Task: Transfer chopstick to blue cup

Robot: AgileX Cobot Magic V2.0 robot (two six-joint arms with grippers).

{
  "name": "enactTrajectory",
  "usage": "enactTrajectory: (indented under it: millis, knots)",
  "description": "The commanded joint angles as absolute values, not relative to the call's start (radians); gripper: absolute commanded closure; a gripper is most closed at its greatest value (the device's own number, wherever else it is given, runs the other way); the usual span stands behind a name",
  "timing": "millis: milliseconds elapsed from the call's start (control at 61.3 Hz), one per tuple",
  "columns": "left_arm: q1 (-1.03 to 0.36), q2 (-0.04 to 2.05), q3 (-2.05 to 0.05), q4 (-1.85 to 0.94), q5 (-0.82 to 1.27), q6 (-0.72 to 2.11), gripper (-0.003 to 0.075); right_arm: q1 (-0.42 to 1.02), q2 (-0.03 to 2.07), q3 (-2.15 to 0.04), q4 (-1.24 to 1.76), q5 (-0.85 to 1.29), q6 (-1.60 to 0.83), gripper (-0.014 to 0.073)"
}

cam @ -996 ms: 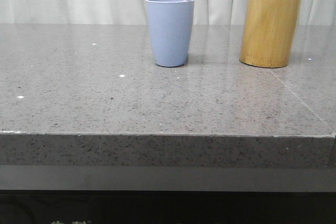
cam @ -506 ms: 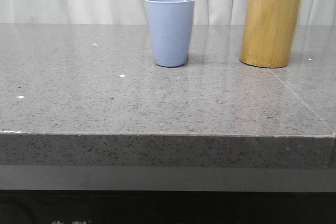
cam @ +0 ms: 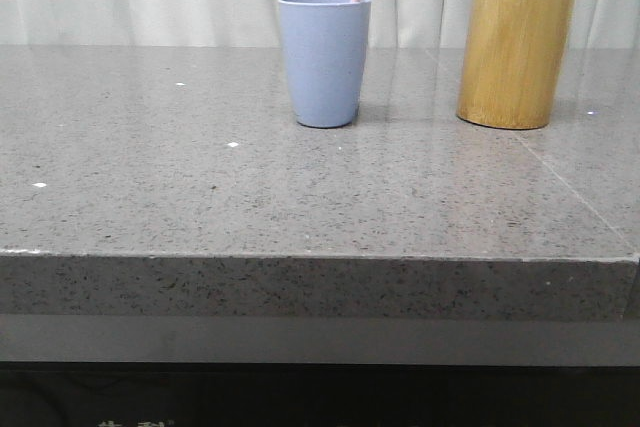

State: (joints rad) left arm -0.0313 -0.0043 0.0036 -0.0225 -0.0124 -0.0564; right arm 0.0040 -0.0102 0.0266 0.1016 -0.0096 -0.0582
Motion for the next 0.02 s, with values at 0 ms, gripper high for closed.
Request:
enactTrajectory:
  millis: [0]
  knots:
    - [-0.031, -0.027, 0.015, -0.021, -0.090, -0.062, 0.0739, -0.001, -0.031, 0.023, 0.095, -0.099, -0.063, 0.0711]
